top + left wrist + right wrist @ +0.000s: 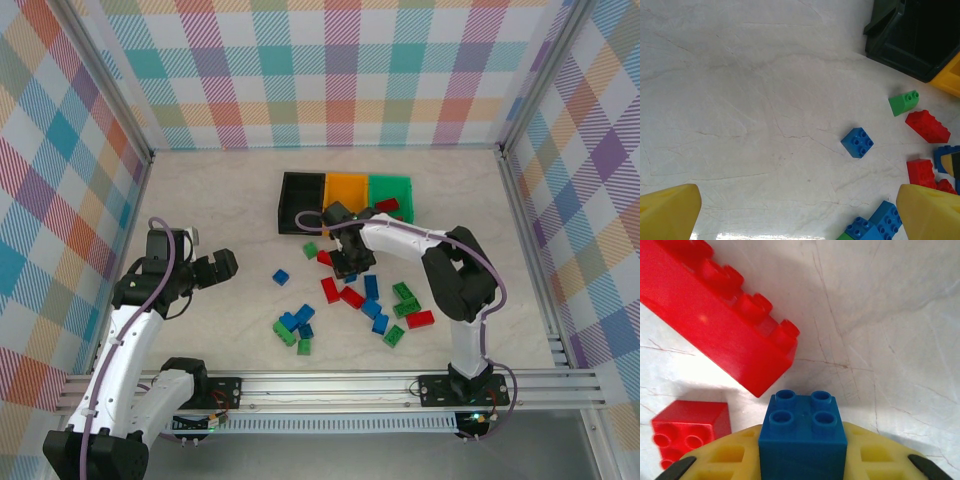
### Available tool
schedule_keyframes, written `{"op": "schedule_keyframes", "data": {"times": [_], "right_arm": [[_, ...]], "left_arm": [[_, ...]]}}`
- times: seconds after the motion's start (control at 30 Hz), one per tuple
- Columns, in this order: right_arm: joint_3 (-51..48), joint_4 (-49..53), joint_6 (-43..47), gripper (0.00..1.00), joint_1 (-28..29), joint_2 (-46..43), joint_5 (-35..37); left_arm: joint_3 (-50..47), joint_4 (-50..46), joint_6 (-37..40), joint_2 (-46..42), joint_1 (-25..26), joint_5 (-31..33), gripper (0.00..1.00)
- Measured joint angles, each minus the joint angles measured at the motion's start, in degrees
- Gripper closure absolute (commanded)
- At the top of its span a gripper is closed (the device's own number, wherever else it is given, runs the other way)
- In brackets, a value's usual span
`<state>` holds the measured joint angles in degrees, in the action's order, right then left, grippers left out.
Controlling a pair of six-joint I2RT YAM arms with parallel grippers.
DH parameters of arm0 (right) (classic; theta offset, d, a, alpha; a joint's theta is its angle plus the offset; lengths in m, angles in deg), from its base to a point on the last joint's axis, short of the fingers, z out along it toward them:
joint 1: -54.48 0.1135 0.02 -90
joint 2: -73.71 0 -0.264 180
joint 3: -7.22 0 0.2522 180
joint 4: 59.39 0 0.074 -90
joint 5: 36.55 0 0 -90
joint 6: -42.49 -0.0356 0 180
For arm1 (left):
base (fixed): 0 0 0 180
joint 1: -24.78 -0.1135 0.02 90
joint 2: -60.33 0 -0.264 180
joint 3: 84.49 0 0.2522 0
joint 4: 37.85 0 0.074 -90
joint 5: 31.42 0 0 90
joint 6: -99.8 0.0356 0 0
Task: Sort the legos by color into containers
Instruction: Pick up the lego from the center of the table, then place the lego in the container, then pick up the lego from the center of the table.
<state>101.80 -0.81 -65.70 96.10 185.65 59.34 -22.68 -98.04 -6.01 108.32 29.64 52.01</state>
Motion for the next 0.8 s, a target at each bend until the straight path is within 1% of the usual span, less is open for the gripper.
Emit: {"op": "schedule_keyframes", "data": {"times": [0.17, 0.3, 0.33, 0.37, 0.4, 0.43, 0.47, 0.5, 0.57, 0.67, 0.7, 0.8], "right_arm": [[6.6, 1.5, 1.4, 0.71, -1.4, 0.0, 0.6], [15.3, 2.3, 2.7, 0.70, -5.3, 0.1, 0.6], [17.9, 2.5, 2.9, 0.69, -6.6, 0.3, 0.5], [20.4, 2.6, 2.9, 0.65, -7.6, 0.8, 0.5], [23.6, 2.5, 3.0, 0.57, -9.0, 1.6, 0.5], [26.8, 2.7, 3.1, 0.44, -10.0, 2.8, 0.5], [29.6, 2.9, 3.1, 0.38, -10.8, 4.1, 0.5], [33.3, 3.2, 3.5, 0.35, -11.8, 6.0, 0.7], [37.7, 3.3, 3.9, 0.35, -13.0, 8.9, 0.7], [36.6, 3.0, 3.9, 0.35, -13.0, 9.9, -0.2], [34.6, 2.8, 3.8, 0.35, -12.7, 9.6, -0.7], [24.5, 0.7, 3.7, 0.35, -11.3, 6.3, -2.0]], "left_arm": [[0.0, 0.0, 0.0, 0.0, 0.0, -0.1, 0.00], [0.0, 0.0, 0.0, 0.0, 0.0, -0.4, 0.00], [0.0, 0.0, 0.0, 0.0, 0.0, -0.6, 0.00], [0.0, 0.0, 0.0, 0.0, 0.0, -0.9, 0.00], [0.0, 0.0, 0.0, 0.0, 0.0, -1.2, 0.00], [-0.1, 0.1, 0.0, 0.0, 0.0, -1.7, 0.00], [-0.2, 0.2, 0.0, 0.0, 0.1, -2.1, 0.00], [-0.4, 0.5, 0.0, 0.0, 0.3, -2.9, 0.00], [-1.0, 1.0, -0.1, -0.1, 0.9, -4.2, 0.00], [-1.6, 1.6, -1.4, 0.1, 2.8, -6.4, 0.02], [-1.8, 1.8, -2.1, 0.3, 3.7, -7.0, 0.03], [-2.9, 2.9, -4.9, 1.6, 6.3, -8.6, 0.05]]}}
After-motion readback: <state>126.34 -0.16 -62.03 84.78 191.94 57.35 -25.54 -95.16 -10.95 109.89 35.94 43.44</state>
